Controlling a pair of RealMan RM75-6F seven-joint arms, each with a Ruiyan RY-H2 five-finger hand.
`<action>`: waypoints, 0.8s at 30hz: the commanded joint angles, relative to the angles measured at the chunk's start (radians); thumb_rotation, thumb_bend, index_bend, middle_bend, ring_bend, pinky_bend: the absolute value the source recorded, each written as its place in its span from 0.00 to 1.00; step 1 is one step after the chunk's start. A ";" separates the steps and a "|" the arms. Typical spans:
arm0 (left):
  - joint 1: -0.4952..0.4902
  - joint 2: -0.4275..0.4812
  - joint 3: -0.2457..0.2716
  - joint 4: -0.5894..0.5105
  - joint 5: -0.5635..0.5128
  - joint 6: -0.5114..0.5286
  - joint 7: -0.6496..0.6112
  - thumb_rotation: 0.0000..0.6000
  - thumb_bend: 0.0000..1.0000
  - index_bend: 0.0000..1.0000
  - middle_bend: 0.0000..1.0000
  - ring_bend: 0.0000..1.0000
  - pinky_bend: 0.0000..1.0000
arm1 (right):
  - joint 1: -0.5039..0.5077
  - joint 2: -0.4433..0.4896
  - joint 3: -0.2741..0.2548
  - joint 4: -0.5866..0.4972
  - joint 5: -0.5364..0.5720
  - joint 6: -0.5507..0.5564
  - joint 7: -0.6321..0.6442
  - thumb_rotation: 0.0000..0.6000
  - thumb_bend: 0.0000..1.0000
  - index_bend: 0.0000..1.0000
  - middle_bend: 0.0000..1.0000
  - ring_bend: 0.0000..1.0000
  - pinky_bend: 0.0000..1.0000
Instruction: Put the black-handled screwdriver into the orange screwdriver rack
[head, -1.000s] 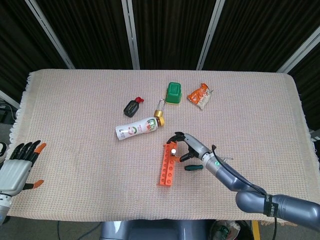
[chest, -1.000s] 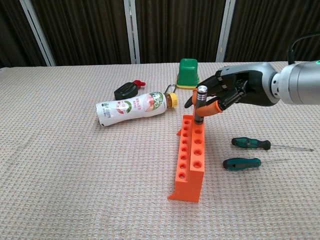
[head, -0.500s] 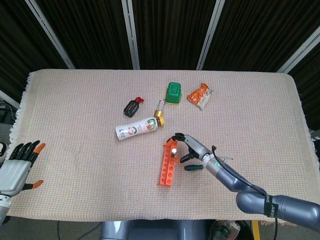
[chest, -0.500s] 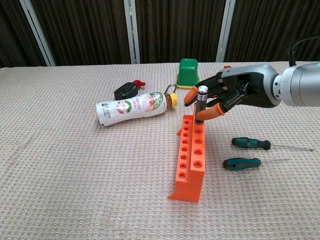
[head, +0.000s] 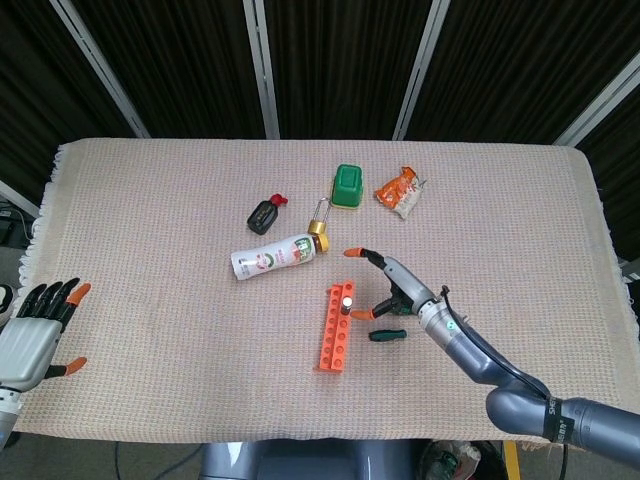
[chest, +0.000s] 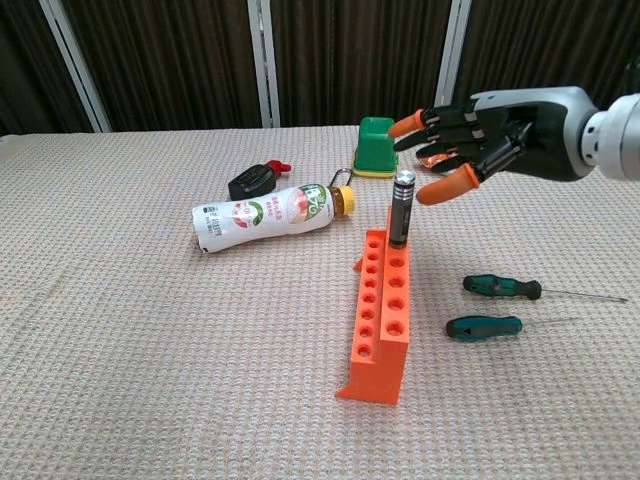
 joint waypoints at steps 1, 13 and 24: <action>0.001 -0.005 -0.004 0.000 -0.002 0.007 0.004 1.00 0.05 0.00 0.00 0.00 0.00 | -0.057 0.013 -0.007 0.023 -0.092 0.118 -0.016 1.00 0.06 0.14 0.08 0.00 0.00; 0.026 -0.046 -0.033 0.027 0.015 0.098 -0.001 1.00 0.05 0.02 0.00 0.00 0.00 | -0.238 0.076 -0.139 0.132 -0.222 0.437 -0.241 1.00 0.25 0.18 0.10 0.00 0.00; 0.048 -0.098 -0.029 0.057 0.038 0.141 -0.027 1.00 0.05 0.05 0.00 0.00 0.00 | -0.406 0.025 -0.229 0.178 -0.228 0.758 -0.712 1.00 0.37 0.18 0.06 0.00 0.00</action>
